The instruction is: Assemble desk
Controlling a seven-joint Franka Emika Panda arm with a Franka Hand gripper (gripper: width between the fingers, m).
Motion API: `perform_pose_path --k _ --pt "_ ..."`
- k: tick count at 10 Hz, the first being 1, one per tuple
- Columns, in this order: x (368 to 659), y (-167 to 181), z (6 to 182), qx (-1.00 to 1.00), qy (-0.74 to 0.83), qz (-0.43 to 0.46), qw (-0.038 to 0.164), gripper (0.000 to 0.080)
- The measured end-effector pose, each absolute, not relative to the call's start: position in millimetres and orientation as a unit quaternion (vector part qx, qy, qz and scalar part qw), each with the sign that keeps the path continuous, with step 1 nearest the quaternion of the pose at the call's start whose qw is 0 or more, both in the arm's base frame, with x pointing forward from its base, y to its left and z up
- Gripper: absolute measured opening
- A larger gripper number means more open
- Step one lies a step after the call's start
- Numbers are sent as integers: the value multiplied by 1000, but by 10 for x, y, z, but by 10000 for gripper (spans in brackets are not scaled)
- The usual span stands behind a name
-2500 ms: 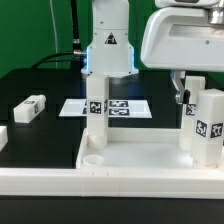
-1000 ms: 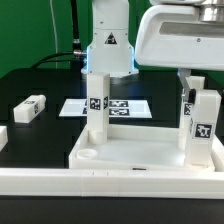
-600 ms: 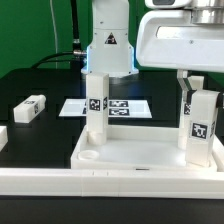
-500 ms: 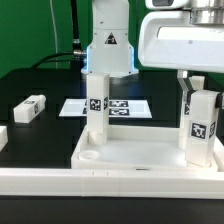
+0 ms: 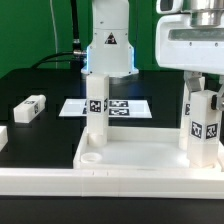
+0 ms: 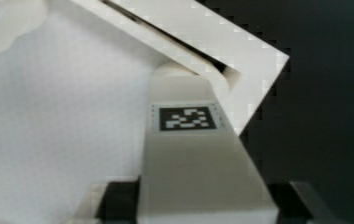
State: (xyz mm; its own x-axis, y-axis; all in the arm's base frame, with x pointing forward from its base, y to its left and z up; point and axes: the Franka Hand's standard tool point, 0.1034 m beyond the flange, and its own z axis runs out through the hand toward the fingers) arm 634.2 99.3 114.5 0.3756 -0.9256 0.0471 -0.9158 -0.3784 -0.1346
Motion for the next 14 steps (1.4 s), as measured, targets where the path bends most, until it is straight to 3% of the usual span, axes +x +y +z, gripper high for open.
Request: perform_pose_path --k 5,7,8,9,14 --pt "6333 1020 1140 -720 690 -42 61 297" --pt "6331 1019 1134 -739 670 -44 60 533" --pt "6330 1018 1135 -754 653 -45 59 533" --pt "6329 1020 1137 -771 633 -45 56 625" --pt "6326 1049 1137 -902 425 -59 40 649"
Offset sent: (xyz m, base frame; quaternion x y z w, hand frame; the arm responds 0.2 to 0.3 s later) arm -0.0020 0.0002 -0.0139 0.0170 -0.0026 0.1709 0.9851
